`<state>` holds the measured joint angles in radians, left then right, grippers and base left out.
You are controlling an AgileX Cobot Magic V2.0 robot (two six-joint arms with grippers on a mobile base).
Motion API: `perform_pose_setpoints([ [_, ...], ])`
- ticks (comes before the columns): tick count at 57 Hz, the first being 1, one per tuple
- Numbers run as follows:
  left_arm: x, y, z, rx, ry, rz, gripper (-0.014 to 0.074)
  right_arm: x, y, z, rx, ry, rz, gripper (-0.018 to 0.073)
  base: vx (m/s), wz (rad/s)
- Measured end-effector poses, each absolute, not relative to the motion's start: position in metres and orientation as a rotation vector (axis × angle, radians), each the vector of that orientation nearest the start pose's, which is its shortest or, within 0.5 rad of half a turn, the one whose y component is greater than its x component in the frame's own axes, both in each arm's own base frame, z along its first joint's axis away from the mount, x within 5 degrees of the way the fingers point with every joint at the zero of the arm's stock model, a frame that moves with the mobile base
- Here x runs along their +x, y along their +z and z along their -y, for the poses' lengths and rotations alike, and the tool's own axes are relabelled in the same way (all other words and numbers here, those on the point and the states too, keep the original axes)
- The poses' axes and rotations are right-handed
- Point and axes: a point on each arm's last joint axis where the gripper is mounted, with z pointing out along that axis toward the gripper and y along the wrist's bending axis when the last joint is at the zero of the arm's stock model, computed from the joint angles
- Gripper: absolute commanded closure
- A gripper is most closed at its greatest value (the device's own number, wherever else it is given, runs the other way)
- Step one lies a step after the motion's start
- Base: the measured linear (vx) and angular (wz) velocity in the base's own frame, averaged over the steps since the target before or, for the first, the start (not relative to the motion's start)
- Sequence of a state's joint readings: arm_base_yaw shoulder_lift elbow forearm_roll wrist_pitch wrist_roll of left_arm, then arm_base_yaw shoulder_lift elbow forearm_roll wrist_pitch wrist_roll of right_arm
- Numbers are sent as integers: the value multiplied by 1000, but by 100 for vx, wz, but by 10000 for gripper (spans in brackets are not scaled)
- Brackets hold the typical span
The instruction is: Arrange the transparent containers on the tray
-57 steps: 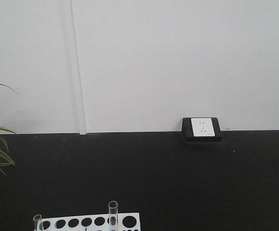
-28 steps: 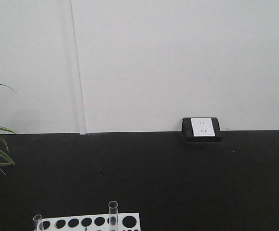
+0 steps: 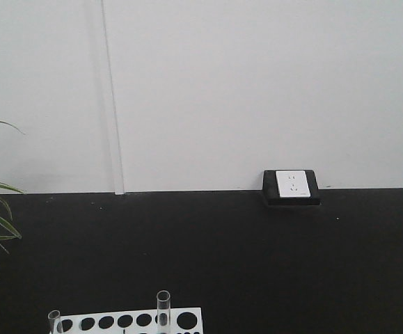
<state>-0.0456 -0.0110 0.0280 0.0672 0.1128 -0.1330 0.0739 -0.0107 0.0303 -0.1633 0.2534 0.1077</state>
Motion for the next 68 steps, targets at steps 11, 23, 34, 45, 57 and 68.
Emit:
perform_pose_setpoints([
  [11, 57, 201, 2, -18, -86, -1541, 603, 56, 188, -2, -83, -4, -1667, 571, 0, 0],
  [23, 56, 211, 3, -10, -96, -1422, 603, 57, 203, -4, -94, 18, -1501, 571, 0, 0],
  [34, 54, 219, 3, -5, -102, -1343, 603, 56, 211, -5, -100, 29, -1411, 571, 0, 0],
  [45, 54, 223, 4, 11, -85, -1346, 603, 54, 220, -6, -98, 34, -1374, 570, 0, 0],
  [57, 37, 300, -1, 72, 57, -1337, 603, 44, 289, -2, -68, 10, -1391, 570, 0, 0],
  [68, 47, 344, -3, 65, 87, -1404, 603, 57, 323, -1, -62, 1, -1471, 570, 0, 0],
])
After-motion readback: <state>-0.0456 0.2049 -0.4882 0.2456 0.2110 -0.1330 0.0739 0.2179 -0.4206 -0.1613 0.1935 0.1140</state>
